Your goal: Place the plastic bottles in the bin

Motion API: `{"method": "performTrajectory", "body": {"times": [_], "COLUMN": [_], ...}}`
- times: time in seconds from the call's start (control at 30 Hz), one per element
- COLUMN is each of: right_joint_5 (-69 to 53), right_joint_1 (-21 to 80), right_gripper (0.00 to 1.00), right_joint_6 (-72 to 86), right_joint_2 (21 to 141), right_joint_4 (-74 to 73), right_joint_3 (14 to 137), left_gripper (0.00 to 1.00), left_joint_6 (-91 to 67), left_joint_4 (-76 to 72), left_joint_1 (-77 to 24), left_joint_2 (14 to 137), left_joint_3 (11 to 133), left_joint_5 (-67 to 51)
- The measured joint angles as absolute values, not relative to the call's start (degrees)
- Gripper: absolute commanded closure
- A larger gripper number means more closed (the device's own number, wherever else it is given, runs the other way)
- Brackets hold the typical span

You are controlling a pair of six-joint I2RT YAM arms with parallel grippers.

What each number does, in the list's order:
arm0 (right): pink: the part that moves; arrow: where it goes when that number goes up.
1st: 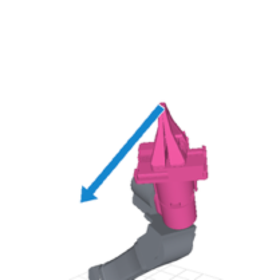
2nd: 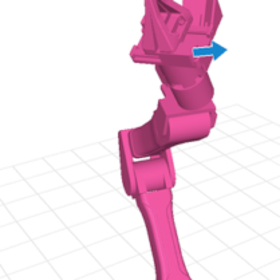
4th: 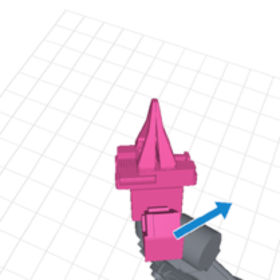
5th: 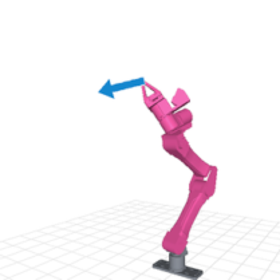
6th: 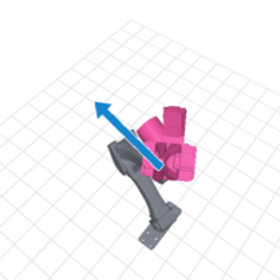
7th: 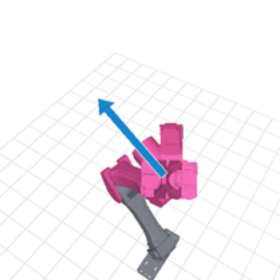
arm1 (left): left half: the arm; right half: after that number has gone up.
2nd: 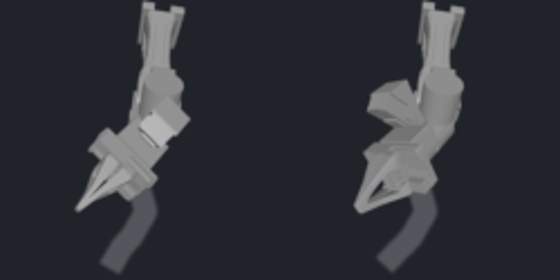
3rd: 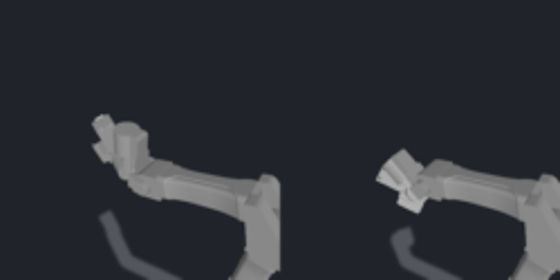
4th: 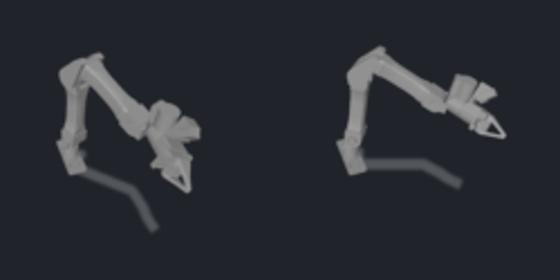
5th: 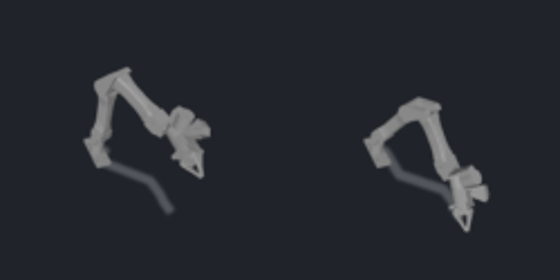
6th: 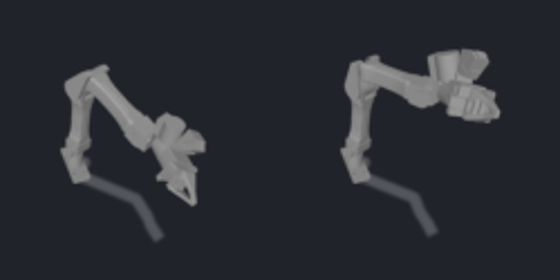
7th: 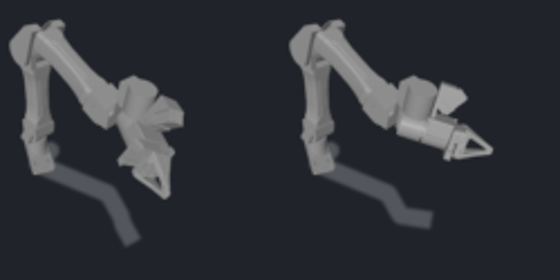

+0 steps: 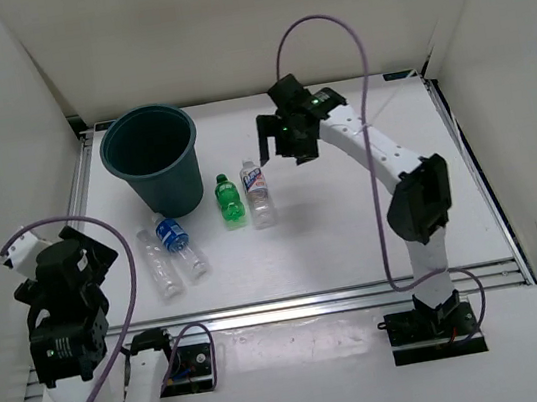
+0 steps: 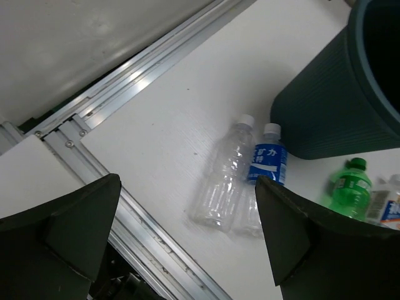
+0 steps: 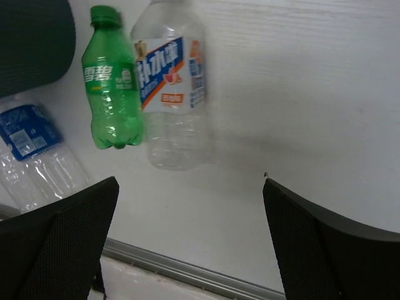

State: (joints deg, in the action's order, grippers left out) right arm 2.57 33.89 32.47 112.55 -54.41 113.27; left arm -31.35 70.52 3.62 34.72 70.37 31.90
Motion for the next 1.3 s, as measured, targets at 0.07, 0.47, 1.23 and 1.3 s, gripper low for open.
{"method": "performTrajectory", "body": {"times": [0.07, 0.47, 1.23, 1.3], "right_joint_5": [0.3, -5.4, -16.8, -16.9], "right_joint_1": [34.9, 34.0, 33.4, 33.3], "right_gripper": [0.0, 0.0, 0.48, 0.52], "right_joint_6": [30.8, 28.1, 29.4, 29.5], "right_joint_2": [117.1, 132.1, 143.0, 142.0], "right_joint_4": [-54.5, -54.3, -46.2, -45.0], "right_joint_3": [117.6, 127.2, 127.8, 125.9], "left_gripper": [0.01, 0.01, 0.01, 0.01], "left_joint_6": [-31.5, -31.6, -31.5, -31.5], "left_joint_4": [69.9, 69.0, 72.8, 73.4], "left_joint_1": [3.6, 3.6, 3.6, 3.6], "left_joint_2": [32.9, 33.5, 37.3, 37.0], "left_joint_3": [70.0, 70.0, 70.2, 70.2], "left_joint_5": [30.6, 28.3, 27.9, 27.9]}}
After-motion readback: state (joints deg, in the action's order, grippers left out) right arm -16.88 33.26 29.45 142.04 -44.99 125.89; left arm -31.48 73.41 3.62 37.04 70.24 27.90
